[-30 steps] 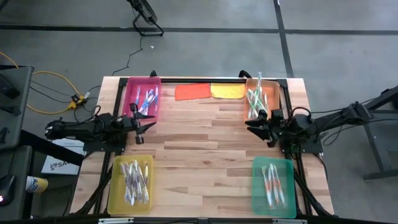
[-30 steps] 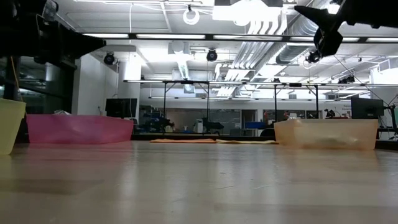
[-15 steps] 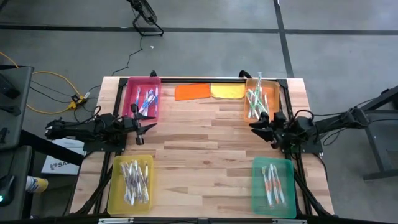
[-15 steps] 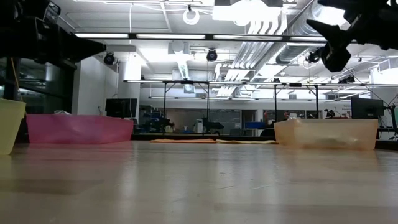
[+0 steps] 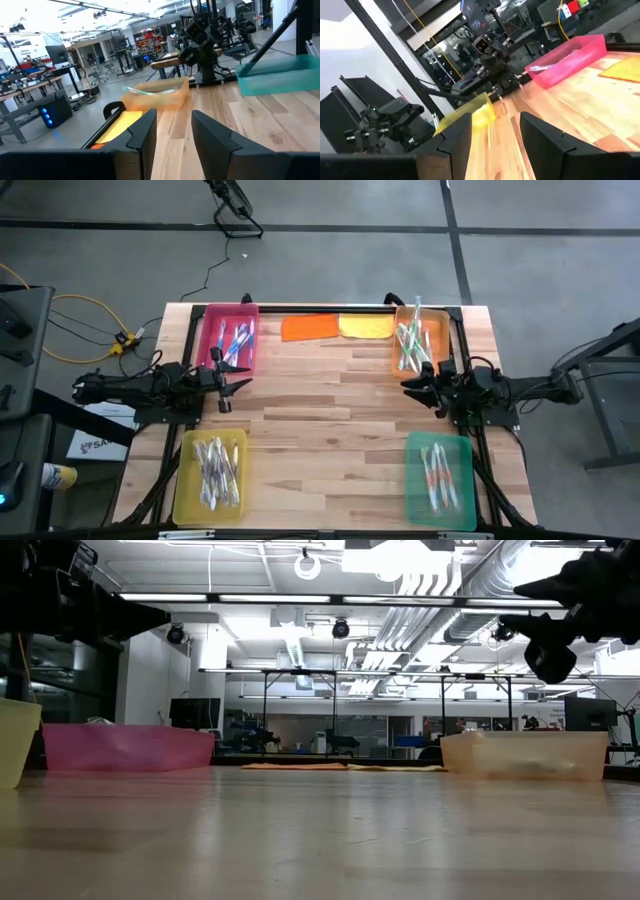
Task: Pick & Place Toothbrushes
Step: Return to Home Position
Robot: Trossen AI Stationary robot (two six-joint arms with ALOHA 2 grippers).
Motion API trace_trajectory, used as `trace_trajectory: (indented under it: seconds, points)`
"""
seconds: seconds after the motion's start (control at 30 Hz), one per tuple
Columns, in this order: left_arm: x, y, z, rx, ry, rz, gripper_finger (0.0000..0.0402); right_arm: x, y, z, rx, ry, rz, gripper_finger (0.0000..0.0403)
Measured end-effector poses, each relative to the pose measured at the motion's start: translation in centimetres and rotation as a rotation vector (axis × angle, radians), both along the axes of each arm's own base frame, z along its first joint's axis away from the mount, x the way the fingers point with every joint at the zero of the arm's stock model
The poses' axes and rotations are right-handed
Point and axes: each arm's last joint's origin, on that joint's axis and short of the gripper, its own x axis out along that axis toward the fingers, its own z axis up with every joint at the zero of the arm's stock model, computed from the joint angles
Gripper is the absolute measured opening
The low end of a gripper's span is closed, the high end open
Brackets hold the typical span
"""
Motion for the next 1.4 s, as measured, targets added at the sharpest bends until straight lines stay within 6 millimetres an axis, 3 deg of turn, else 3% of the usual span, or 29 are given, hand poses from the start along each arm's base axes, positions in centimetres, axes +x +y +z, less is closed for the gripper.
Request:
trace_trajectory:
  seconds: [1.4]
  points:
    - [0.04,-0.01,-0.72,0.003,0.087,-0.003,0.012,-0.28,-0.2,-1.0,-0.039,0.088,-0.053,0.0161]
